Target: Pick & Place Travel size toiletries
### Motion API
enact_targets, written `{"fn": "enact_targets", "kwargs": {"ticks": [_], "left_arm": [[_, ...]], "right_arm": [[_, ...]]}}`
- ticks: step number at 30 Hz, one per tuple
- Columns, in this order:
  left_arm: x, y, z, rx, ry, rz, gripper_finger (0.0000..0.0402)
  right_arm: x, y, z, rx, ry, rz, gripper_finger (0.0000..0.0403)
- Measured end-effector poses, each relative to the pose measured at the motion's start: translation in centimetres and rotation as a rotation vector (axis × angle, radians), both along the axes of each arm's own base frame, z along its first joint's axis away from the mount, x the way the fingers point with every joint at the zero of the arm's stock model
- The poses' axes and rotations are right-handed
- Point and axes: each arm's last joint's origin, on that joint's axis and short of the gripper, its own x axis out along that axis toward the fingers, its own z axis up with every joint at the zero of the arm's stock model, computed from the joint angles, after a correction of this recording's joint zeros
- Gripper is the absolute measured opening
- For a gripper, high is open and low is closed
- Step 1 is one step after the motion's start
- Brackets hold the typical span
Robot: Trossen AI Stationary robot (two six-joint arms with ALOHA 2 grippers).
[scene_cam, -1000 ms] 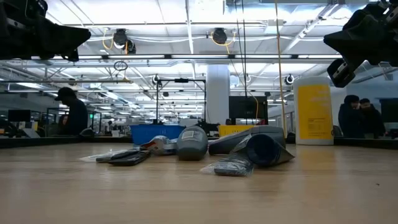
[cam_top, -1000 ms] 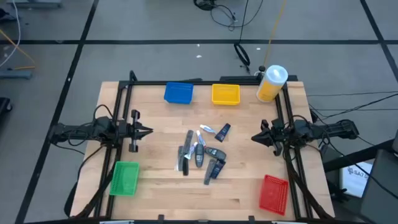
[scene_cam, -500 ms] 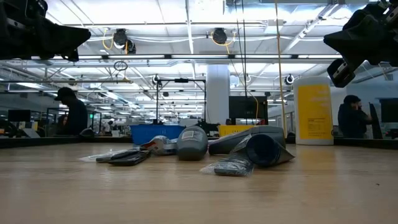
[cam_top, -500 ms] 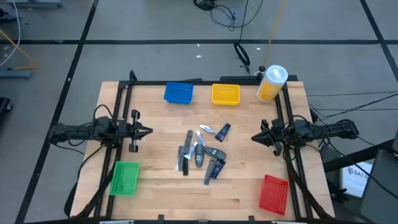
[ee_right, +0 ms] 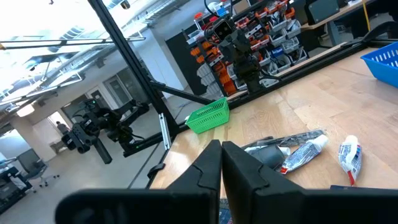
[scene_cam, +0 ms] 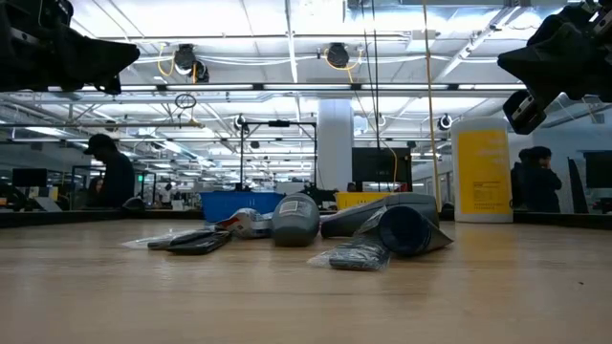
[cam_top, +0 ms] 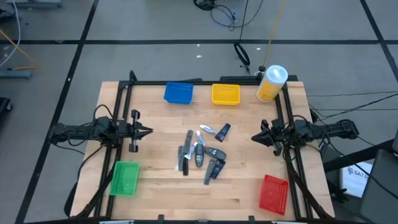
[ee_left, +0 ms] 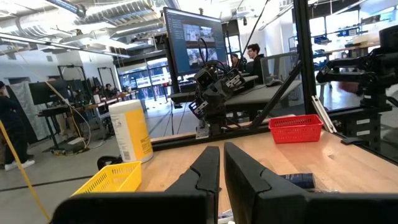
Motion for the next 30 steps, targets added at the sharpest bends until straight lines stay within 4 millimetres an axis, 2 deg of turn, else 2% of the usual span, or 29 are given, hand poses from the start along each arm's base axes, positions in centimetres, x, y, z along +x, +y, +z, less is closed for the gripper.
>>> {"fn": "enact_targets", "kwargs": {"ticks": [25,30], "left_arm": [[0.00,0.00,0.01,0.000,0.000,0.000,0.0026],[0.00,0.00,0.01,0.000,0.000,0.000,0.0026]], "right_arm": [[-0.01,-0.01,0.09,0.001,-0.009,-0.001,0.0009],[0.00,-0.37,0.38,-0.028,-0.042,-0.126,0.0009]]}}
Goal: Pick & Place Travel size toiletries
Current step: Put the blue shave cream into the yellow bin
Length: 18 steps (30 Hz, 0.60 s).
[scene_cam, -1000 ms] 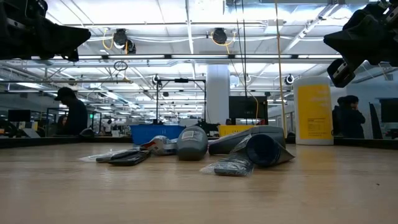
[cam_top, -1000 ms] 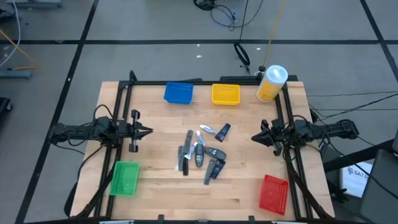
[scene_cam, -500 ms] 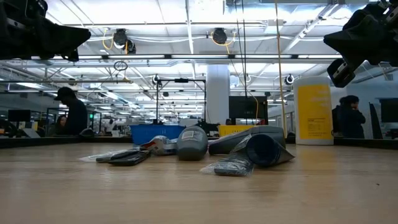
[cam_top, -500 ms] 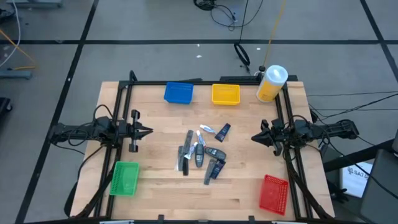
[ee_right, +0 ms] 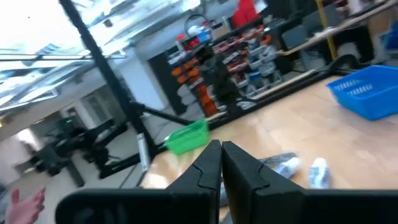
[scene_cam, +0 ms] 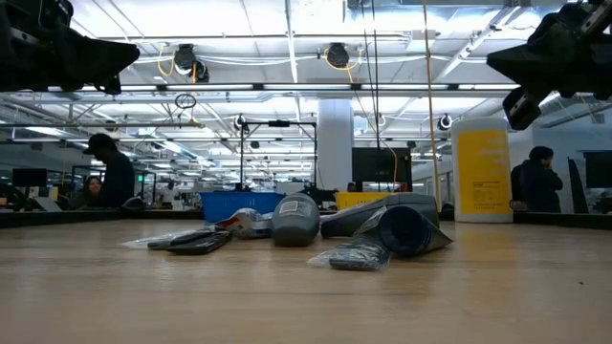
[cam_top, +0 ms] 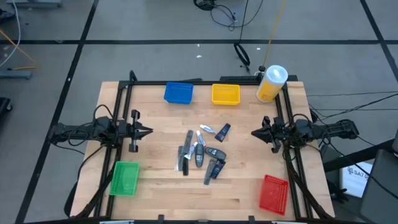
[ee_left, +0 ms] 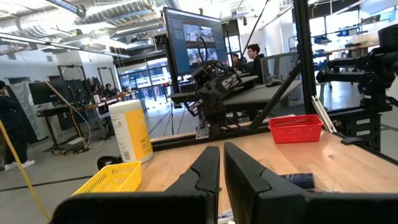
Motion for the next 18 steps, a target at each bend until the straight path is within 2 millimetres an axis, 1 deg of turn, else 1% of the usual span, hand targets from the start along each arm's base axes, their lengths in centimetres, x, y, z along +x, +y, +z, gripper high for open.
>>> {"fn": "enact_targets", "kwargs": {"ticks": [3,8,10,13,16,18], "left_arm": [[0.0,0.0,0.0,0.000,0.000,0.000,0.0026],[0.0,0.0,0.0,0.000,0.000,0.001,0.0026],[0.0,0.0,0.0,0.000,0.000,0.000,0.0026],[0.0,0.0,0.0,0.000,0.000,0.000,0.0026],[0.0,0.0,0.0,0.000,0.001,0.000,0.0026],[0.0,0.0,0.0,0.000,0.000,0.001,0.0026]], "right_arm": [[0.0,0.0,0.1,0.043,-0.009,-0.006,0.0009],[0.1,-0.1,0.1,0.028,-0.010,-0.033,0.0009],[0.2,-0.1,0.0,0.005,0.004,-0.060,0.0009],[0.4,-0.1,0.2,-0.106,-0.002,-0.070,0.0008],[0.9,0.1,0.0,-0.137,0.018,-0.019,0.0002],[1.3,0.3,0.2,-0.121,0.006,0.000,0.0002]]}}
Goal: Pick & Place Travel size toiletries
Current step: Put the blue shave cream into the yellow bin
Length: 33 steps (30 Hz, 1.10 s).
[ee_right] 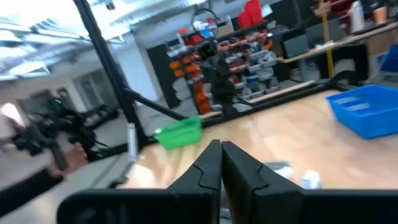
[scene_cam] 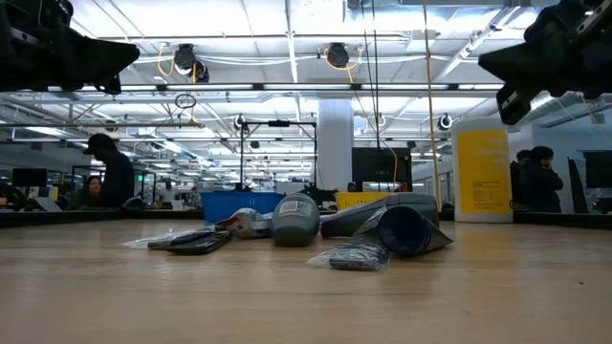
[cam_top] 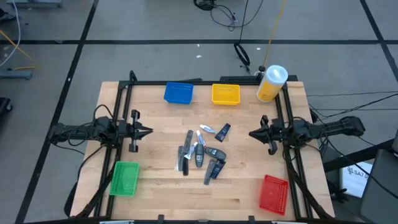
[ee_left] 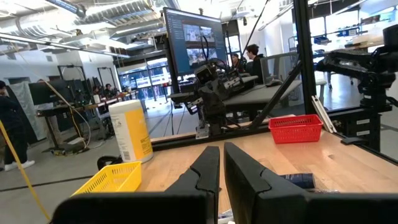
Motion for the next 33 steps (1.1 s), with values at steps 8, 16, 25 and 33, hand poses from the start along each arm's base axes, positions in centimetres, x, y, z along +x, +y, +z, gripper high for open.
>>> {"fn": "enact_targets", "kwargs": {"ticks": [8,16,25,33], "left_arm": [[0.0,0.0,0.0,0.000,0.000,-0.001,0.0026],[0.0,0.0,0.0,0.000,-0.002,-0.001,0.0026],[0.0,0.0,-0.1,-0.095,0.016,-0.017,0.0026],[0.0,0.2,-0.1,-0.134,0.013,0.058,0.0026]], "right_arm": [[3.0,-0.1,-2.4,-0.045,0.228,-0.182,0.0015],[9.2,-1.2,-0.6,-0.247,0.526,-0.111,0.0124],[14.1,-6.0,0.5,-0.345,0.709,0.130,0.0250],[14.6,-9.2,-3.0,-0.399,0.829,0.218,0.0261]]}}
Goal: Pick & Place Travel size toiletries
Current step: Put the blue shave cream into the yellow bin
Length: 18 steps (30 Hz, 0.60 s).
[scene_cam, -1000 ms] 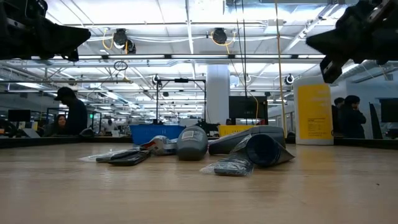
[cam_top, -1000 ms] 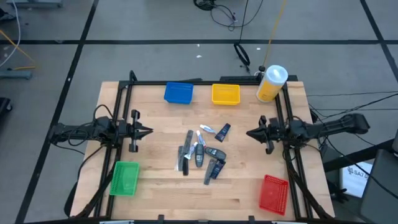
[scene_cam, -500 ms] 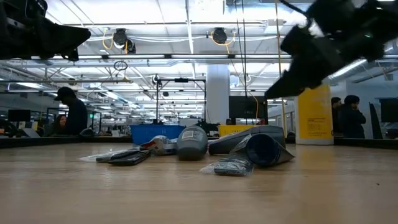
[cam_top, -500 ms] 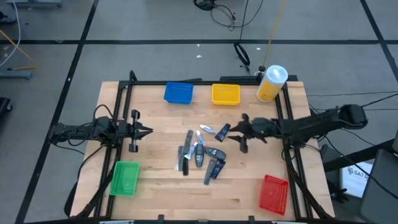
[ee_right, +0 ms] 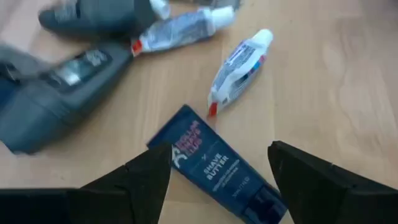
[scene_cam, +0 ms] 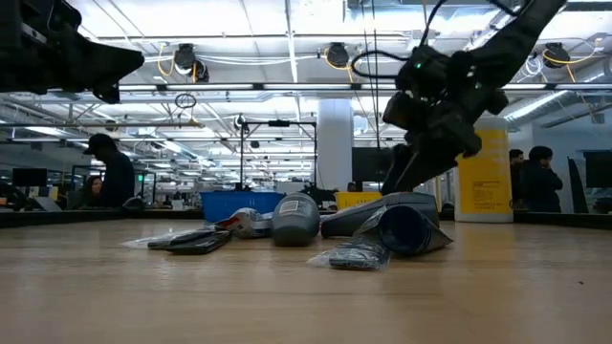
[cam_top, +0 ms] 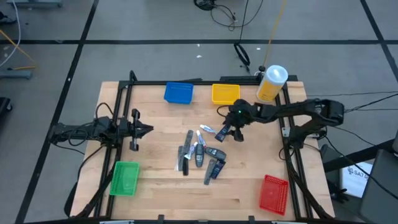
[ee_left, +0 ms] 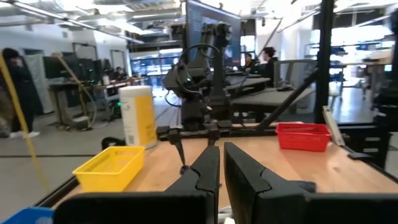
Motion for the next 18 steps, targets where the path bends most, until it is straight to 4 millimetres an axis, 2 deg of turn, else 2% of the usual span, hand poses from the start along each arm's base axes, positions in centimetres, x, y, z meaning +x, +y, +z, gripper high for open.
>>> {"fn": "enact_targets", "kwargs": {"ticks": [4,8,12,18], "left_arm": [[0.0,0.1,0.0,-0.027,-0.003,0.022,0.0026],[0.0,0.1,0.0,-0.044,-0.002,0.019,0.0026],[0.0,0.1,-0.2,-0.048,0.023,0.020,0.0026],[0.1,0.1,-0.8,-0.068,0.081,0.032,0.0026]], "right_arm": [[0.3,-0.2,-2.1,-0.057,0.061,0.078,0.0253],[0.5,-0.1,-3.2,-0.076,0.095,0.121,0.0237],[0.4,-0.1,-3.4,-0.053,0.118,0.087,0.0203],[-0.4,-0.1,-2.3,-0.028,0.182,-0.102,0.0136]]}}
